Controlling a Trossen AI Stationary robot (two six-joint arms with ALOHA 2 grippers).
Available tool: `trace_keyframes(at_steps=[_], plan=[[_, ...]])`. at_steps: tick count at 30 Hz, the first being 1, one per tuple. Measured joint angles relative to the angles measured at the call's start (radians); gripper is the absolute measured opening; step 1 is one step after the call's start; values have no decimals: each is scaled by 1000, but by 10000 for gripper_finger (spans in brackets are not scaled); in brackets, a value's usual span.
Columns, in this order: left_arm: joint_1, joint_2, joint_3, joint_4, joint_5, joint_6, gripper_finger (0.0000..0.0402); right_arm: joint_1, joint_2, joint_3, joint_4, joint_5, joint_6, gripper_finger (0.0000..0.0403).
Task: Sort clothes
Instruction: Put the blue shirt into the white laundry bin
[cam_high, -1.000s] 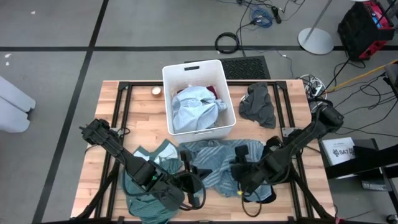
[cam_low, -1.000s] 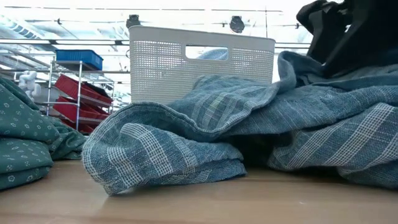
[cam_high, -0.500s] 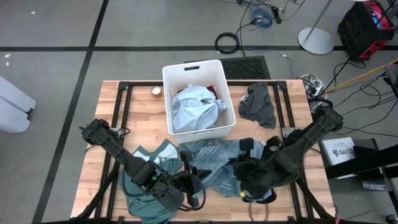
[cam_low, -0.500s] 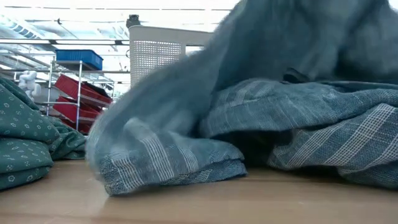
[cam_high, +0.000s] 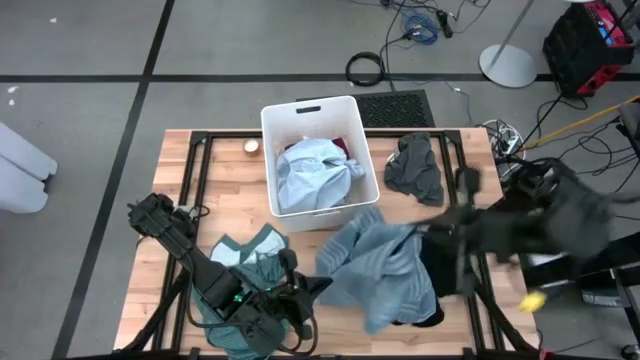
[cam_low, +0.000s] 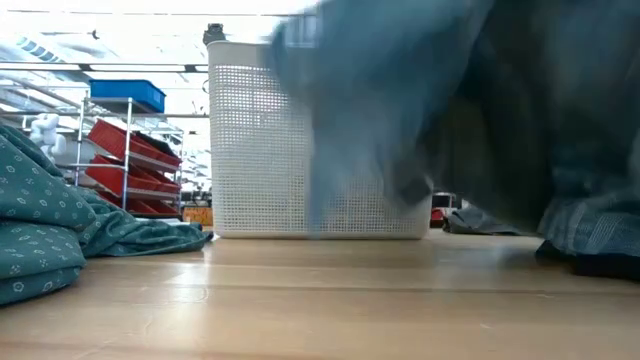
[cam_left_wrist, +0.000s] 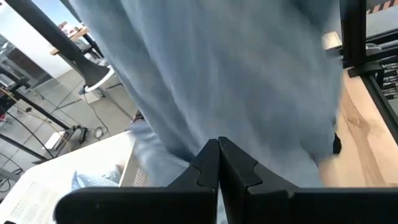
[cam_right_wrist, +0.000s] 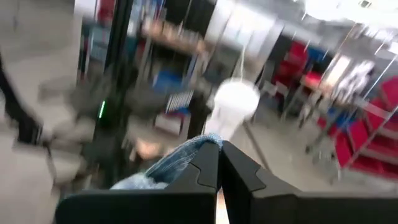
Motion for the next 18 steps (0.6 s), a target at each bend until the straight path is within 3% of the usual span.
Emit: trace_keyframes(at_steps=[5, 10, 15, 18], plan=[[-5, 0, 0, 1, -3, -2, 7, -1, -28, 14, 349, -2, -298, 0], [-21, 0, 0, -17, -3, -55, 7, -1, -31, 30, 557, -2, -510, 0], [-18, 17, -38, -90, -4, -198, 7, -1, -31, 30, 592, 0, -568, 0], [-19, 22, -103, -109, -2, -278, 7, -1, -32, 30, 503, 20, -477, 0]])
